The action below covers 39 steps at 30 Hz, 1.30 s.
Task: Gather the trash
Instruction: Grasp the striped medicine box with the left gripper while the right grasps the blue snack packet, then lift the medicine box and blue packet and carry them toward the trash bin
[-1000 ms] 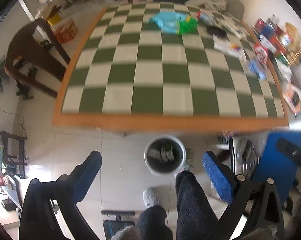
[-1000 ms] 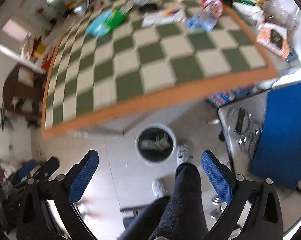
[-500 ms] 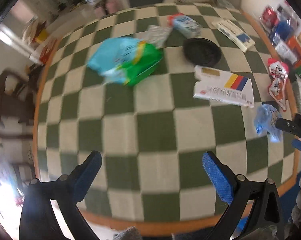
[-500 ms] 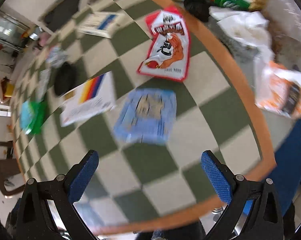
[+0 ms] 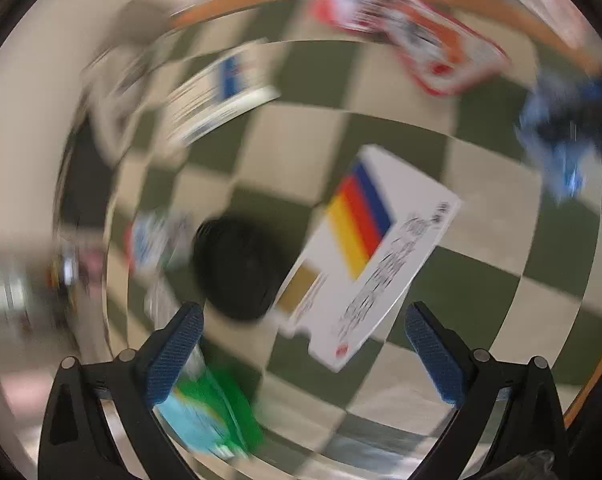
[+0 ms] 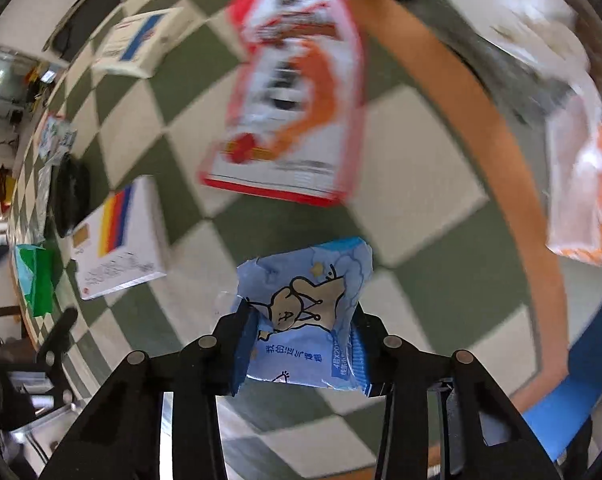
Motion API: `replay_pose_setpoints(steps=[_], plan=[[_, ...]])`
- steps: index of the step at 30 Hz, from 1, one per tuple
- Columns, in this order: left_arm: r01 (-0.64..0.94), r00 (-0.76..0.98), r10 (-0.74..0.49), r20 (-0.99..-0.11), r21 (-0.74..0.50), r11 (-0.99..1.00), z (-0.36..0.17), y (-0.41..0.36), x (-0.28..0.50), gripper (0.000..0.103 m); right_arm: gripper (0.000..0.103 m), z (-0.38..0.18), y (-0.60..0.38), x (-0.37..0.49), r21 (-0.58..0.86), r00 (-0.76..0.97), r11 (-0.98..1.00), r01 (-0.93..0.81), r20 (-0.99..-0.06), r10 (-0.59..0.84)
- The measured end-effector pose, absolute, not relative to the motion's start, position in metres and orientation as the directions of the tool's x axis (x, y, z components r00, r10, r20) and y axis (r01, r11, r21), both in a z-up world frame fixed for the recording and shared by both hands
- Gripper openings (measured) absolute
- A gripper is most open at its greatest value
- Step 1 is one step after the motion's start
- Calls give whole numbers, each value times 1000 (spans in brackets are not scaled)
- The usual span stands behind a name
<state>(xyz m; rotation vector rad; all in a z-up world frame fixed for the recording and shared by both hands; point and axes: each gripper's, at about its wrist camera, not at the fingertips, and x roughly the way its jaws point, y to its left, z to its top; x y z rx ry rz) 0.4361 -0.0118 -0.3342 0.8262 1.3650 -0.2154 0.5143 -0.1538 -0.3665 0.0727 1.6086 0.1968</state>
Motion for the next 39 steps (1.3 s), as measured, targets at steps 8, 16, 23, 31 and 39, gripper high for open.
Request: replay_pose_setpoints(steps=[8, 16, 23, 31, 39], plan=[[767, 109, 294, -950, 268, 583, -373, -41, 457, 90, 42, -374, -193, 517, 193, -67, 981, 28, -979, 195], [653, 13, 191, -981, 153, 742, -364, -29, 466, 71, 42, -371, -194, 526, 186, -56, 982, 9, -981, 186], [177, -68, 4, -998, -9, 984, -348, 7, 436, 50, 42, -366, -179, 518, 168, -44, 984, -58, -985, 166], [116, 36, -31, -999, -27, 993, -329, 39, 424, 53, 42, -365, -162, 505, 186, -61, 975, -120, -982, 180], [562, -100, 124, -987, 47, 826, -352, -10, 470, 74, 42, -366, -160, 511, 214, -56, 972, -100, -976, 209]])
